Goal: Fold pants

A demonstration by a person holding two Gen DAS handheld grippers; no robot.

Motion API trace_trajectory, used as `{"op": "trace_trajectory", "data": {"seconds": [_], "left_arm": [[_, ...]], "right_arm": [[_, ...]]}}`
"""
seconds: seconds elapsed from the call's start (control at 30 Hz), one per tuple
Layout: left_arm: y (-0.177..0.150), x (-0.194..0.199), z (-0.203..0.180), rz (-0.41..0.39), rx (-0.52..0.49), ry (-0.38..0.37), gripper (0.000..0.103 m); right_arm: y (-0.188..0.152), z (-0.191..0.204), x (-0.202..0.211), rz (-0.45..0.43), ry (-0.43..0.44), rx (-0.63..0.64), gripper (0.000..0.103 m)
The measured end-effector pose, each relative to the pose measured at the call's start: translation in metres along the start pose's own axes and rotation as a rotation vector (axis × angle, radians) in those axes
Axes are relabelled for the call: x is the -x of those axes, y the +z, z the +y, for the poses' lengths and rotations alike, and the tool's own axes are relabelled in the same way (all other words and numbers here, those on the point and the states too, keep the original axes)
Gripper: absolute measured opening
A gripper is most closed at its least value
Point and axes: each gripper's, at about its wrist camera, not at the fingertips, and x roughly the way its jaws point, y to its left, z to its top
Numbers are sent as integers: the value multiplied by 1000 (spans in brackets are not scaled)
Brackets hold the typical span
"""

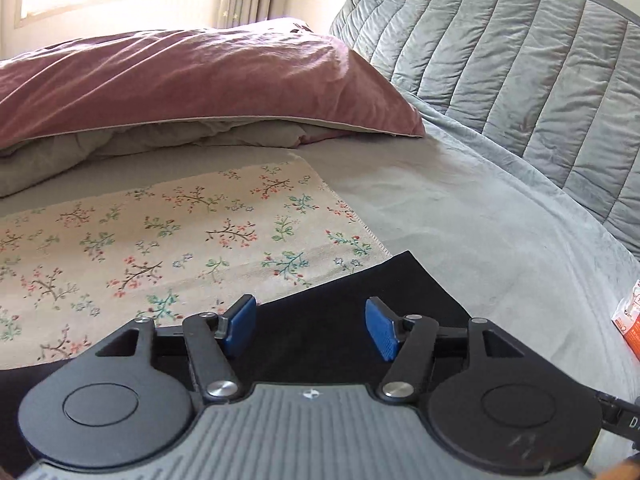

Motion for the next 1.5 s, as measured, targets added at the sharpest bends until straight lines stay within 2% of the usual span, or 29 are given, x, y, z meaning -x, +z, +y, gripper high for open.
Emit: {"op": "trace_trajectory", "data": {"seconds": [0.3, 0.5, 0.7, 0.97, 1.13, 1.43, 1.5], "left_arm": [[-34, 117, 50, -15, 88, 169, 88], [-57, 197, 88, -37, 133, 261, 97], [-85, 253, 122, -51, 192, 338, 103], [-127, 291, 163, -46, 287, 439, 103], [-152, 302, 185, -32, 347, 508, 103], [-205, 299, 229, -30, 423, 604, 103], [-210, 295, 242, 21, 436, 631, 103]], "right_arm": [[-7, 38, 34, 31, 57, 64, 80], [-21, 72, 54, 54, 96, 160, 85], [-37, 104, 68, 65, 129, 247, 91], [-60, 149, 77, 75, 154, 364, 93], [-82, 182, 81, 76, 167, 459, 96], [-137, 236, 76, 121, 208, 630, 97], [-151, 246, 74, 144, 235, 665, 97]]}}
